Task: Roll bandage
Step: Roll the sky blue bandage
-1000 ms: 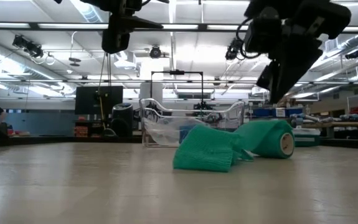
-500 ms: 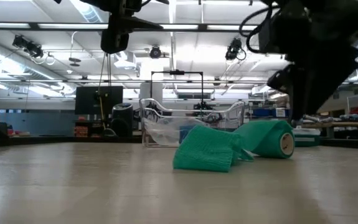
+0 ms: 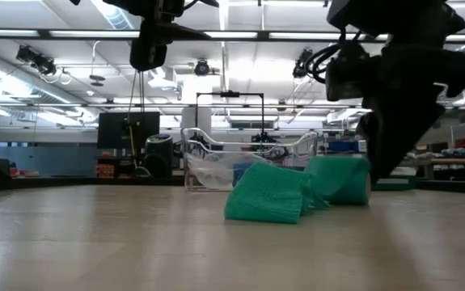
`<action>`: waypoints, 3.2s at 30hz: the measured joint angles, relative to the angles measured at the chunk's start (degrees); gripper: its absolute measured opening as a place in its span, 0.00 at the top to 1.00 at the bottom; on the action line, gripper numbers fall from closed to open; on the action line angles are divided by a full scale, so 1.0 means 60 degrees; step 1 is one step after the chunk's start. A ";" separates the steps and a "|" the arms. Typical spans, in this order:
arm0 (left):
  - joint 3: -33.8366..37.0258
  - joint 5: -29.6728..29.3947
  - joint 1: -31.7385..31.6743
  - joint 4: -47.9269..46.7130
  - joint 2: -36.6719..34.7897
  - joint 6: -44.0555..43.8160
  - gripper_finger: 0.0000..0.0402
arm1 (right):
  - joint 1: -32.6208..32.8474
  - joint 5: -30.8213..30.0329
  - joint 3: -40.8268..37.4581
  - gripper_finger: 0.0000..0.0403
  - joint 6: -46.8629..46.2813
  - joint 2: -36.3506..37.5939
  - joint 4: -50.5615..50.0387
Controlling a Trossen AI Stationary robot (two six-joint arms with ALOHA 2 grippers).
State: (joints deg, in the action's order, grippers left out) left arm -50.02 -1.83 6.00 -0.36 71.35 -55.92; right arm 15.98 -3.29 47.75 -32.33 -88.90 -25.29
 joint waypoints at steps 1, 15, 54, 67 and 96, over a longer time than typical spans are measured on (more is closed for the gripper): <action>0.0000 0.0001 0.0001 0.0000 0.0000 0.0001 0.52 | -0.0002 -0.0158 0.0000 0.40 -0.0091 0.0000 0.0000; 0.0000 0.0505 0.0001 0.0018 0.0000 -0.0111 0.52 | 0.0005 -0.0731 -0.0004 0.42 0.0928 0.0301 -0.0716; 0.0000 0.0464 0.0001 0.0026 0.0000 -0.0050 0.52 | -0.0636 -0.0683 -0.1654 0.58 0.4286 0.0618 0.4438; 0.0004 0.0314 0.0001 0.0362 0.0004 -0.0281 0.52 | -0.1146 0.0688 -0.1466 0.98 0.4593 -0.0003 0.4652; -0.5854 0.0875 -0.1828 -0.1032 0.0702 0.3263 0.52 | -0.2886 -0.1952 0.6755 1.00 1.0145 0.3075 -0.1362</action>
State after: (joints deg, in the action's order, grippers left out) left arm -85.15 3.42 -4.97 -6.55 75.57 -36.35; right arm -1.34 -15.01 88.27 28.54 -70.45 -33.46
